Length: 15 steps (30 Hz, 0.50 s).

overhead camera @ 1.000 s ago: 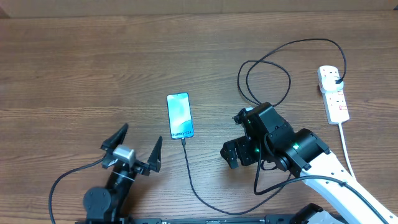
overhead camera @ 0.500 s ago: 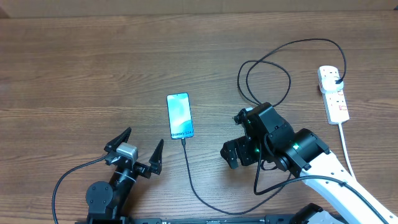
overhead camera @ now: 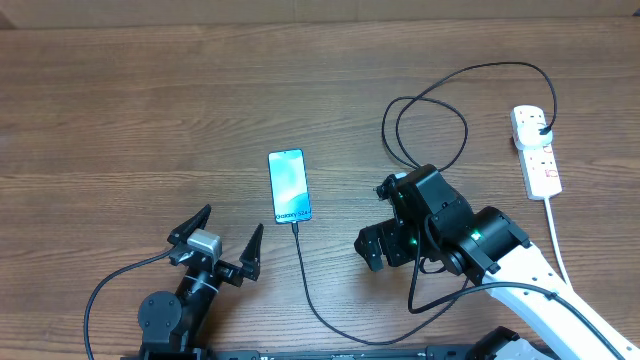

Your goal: Plug charger to phone and switch on socket

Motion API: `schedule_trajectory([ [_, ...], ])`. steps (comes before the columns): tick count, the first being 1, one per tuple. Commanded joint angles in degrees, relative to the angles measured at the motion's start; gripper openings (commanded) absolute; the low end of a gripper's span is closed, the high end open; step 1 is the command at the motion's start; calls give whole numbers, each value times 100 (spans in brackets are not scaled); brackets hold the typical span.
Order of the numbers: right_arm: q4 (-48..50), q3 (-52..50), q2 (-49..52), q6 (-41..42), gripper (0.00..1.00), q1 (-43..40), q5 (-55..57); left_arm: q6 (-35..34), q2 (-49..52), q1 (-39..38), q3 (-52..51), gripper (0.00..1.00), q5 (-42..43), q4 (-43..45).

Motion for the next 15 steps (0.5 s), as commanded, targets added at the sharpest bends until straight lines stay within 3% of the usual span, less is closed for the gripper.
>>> schedule_trajectory([
  [1,39,-17,-7,17,100,22,17,-63,-50,35,-20,100,-39,-9],
  [10,81,-17,-20,-46,100,22,201,-63,-50,35,-20,99,-37,-7],
  [15,1429,-284,-337,-44,100,-7,1287,-61,-50,35,-20,100,-37,-9],
])
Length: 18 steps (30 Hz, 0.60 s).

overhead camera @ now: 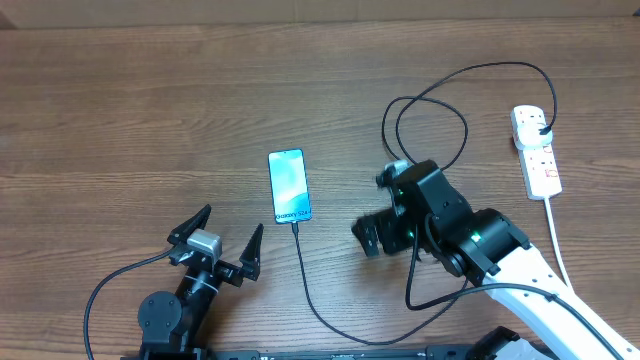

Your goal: Plug charger to phone and switch on socket

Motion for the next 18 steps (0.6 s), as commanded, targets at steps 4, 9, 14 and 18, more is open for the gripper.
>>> schedule_trajectory([
  [4,2833,-999,-800,33,100,-245,1064,-61,-50,35,-20,100,-37,-11],
  [9,4802,-2260,-1659,271,100,-706,1040,-61,-50,35,-20,100,-37,-11],
  [14,5097,-3110,-2675,470,100,-1169,988,-61,-50,35,-20,99,-37,-9],
  [18,5060,-3609,-3532,468,100,-1558,970,-61,-50,35,-20,100,-48,-9],
])
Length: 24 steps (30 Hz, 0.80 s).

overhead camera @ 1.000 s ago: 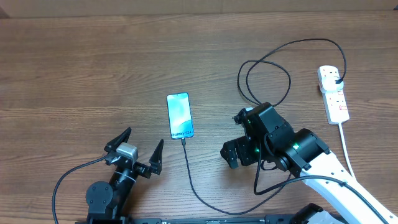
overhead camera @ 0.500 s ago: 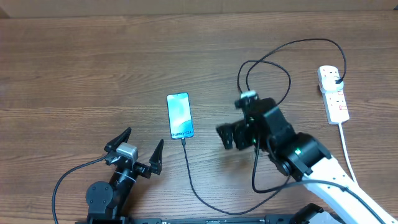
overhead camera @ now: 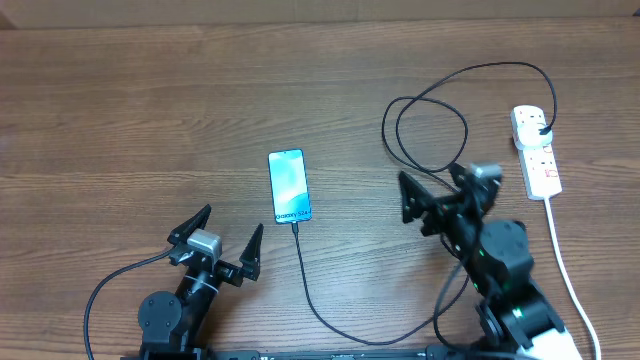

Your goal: Plug charger to phone and switch on socket

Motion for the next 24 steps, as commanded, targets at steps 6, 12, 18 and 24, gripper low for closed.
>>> schedule_trajectory([
  [6,17,-973,-1722,111,100,-791,-118,-61,-50,35,-20,100,-42,-9],
  [12,13,-1488,-2651,179,100,-1023,-118,-61,-50,35,-20,99,-42,-7],
  [18,-391,-1836,-3526,280,100,-1025,-114,-61,-50,35,-20,100,-42,-7],
  [24,-957,-1836,-3781,254,100,-1047,-166,-61,-50,35,-20,99,-39,-7],
])
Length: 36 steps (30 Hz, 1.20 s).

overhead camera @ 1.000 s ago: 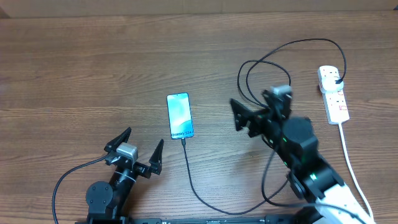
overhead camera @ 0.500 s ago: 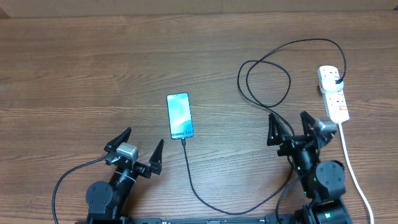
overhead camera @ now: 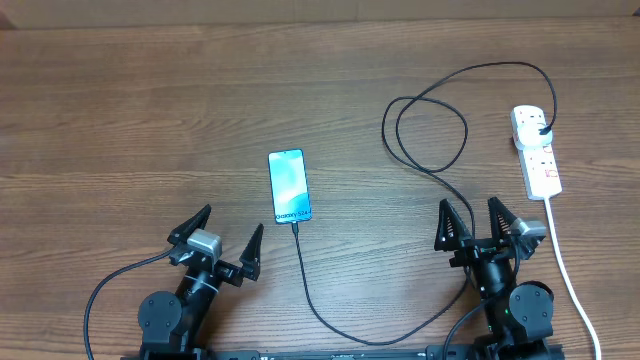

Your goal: Plug charger to phone and switch on socket

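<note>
The phone (overhead camera: 289, 187) lies face up mid-table with its screen lit. A black charger cable (overhead camera: 302, 270) is plugged into its near end and loops across the table to the white power strip (overhead camera: 536, 152) at the far right, where its plug sits in a socket. My left gripper (overhead camera: 228, 240) rests open near the front left, apart from the phone. My right gripper (overhead camera: 478, 220) stands open near the front right, left of the strip's white cord, holding nothing.
The strip's white cord (overhead camera: 565, 270) runs down the right side to the front edge. Loops of black cable (overhead camera: 425, 130) lie between the phone and the strip. Both arm bases sit at the table's front edge.
My right gripper has moved back toward the front right, from beside the cable loop to its resting place by the white cord. It stays open. Phone, cable and left arm are unchanged.
My right arm was stretched out over the table right of the phone, with the cable plugged into the lit phone. It then stood nearer the cable loop, later drawn back and open, and now sits at rest front right. My left arm stayed still throughout.
</note>
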Motion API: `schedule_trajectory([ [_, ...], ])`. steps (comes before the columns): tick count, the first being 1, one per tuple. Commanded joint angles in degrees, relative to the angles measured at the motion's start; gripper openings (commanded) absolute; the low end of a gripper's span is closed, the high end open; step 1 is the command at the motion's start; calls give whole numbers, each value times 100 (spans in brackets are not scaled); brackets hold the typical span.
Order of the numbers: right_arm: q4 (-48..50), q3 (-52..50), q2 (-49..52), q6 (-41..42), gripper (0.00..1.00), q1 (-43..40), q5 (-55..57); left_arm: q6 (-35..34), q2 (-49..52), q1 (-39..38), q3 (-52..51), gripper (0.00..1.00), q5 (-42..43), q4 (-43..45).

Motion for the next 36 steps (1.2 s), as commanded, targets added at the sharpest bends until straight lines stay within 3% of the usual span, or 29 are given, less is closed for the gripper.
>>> schedule_trajectory([
  [1,-42,-61,-61,7,100,-37,-55,-61,-50,35,-20,99,-39,-7],
  [36,-57,-61,-59,-317,100,-33,-396,-61,-50,35,-20,100,-39,-9],
])
